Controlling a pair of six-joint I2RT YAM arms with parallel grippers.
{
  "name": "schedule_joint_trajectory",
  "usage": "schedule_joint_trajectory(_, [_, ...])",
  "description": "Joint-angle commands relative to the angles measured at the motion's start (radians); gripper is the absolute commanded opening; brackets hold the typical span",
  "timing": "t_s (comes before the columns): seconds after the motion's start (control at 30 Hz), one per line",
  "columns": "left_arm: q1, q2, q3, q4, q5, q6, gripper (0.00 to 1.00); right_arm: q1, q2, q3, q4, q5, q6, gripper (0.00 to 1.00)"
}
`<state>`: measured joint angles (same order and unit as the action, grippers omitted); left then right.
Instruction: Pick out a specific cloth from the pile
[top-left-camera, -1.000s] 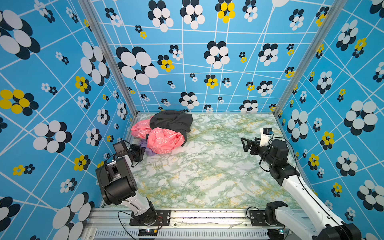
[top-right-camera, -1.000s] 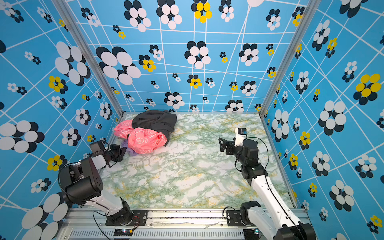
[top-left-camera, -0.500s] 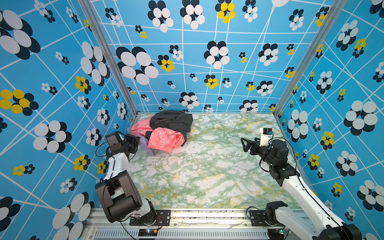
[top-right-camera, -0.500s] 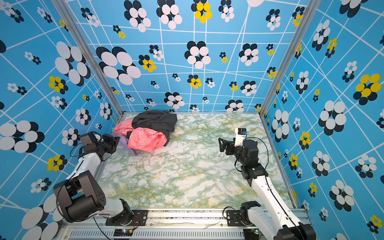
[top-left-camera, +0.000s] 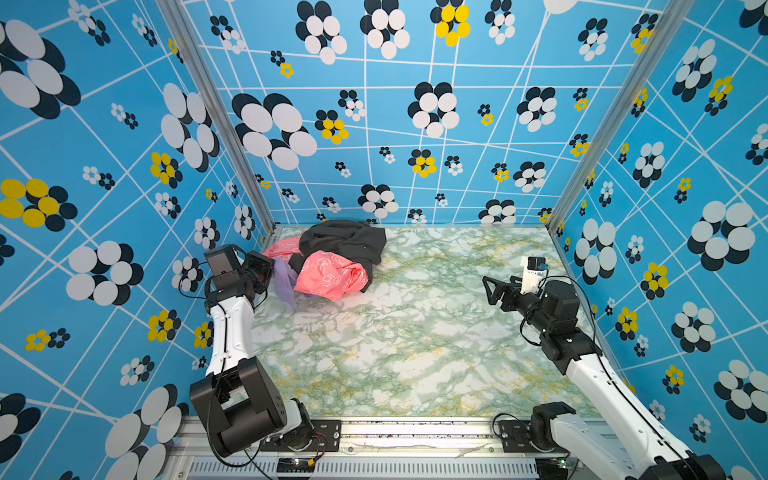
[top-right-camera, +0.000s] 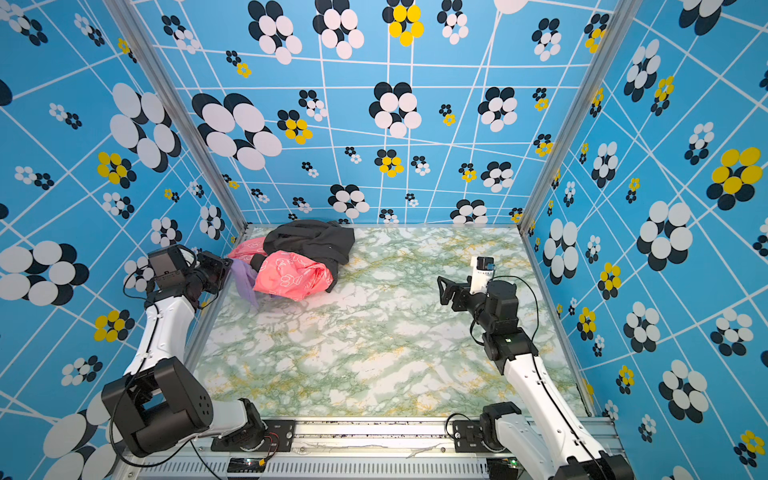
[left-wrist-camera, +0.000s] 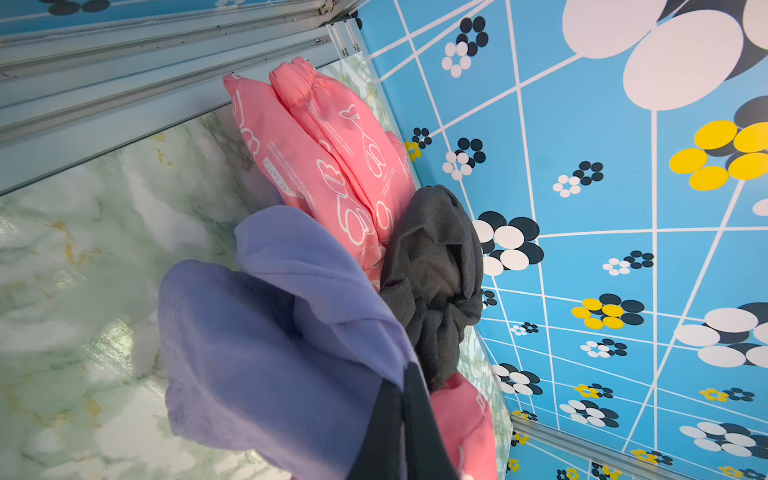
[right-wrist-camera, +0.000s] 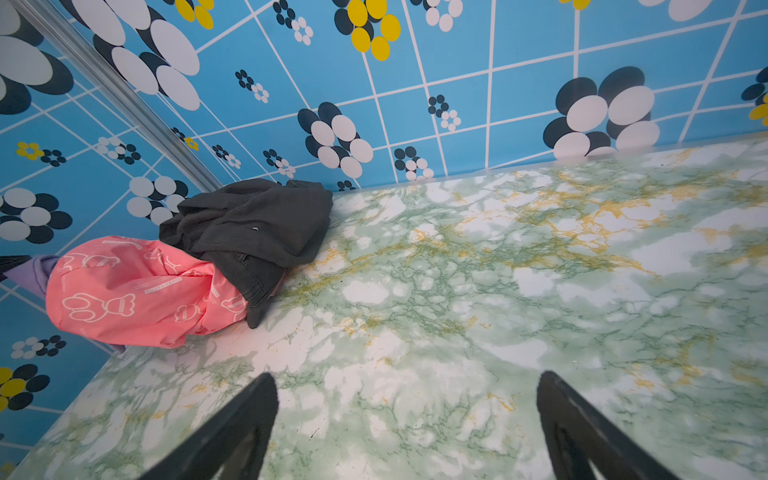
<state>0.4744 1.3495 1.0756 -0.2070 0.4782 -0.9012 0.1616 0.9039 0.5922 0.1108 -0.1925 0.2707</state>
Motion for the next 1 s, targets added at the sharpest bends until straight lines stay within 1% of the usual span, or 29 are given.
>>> schedule_joint_trajectory(0.0, [-0.005,-0.040,0.079,-0.006,-0.025,0.047,0.00,0.008,-0.014,0.028,-0.017,0.002,0.000,0.99])
schedule_joint_trajectory(0.37, [-0.011,-0.068,0.225,-0.109,-0.091,0.119,0.00,0.009,-0.016,0.032,-0.029,0.005,0.002,0.99])
schedule_joint_trajectory(0.57, [-0.010,-0.082,0.303,-0.153,-0.148,0.156,0.00,0.009,-0.013,0.034,-0.030,0.007,0.004,0.99])
schedule_joint_trajectory(0.73, [-0.011,-0.082,0.368,-0.169,-0.155,0.170,0.00,0.009,-0.009,0.035,-0.032,0.007,0.003,0.99])
schedule_joint_trajectory(0.87, [-0.030,-0.085,0.417,-0.191,-0.172,0.204,0.00,0.009,-0.008,0.033,-0.031,0.007,0.003,0.99])
schedule_joint_trajectory(0.97, [-0.063,-0.084,0.447,-0.193,-0.190,0.252,0.00,0.009,-0.004,0.031,-0.030,0.007,0.007,0.99])
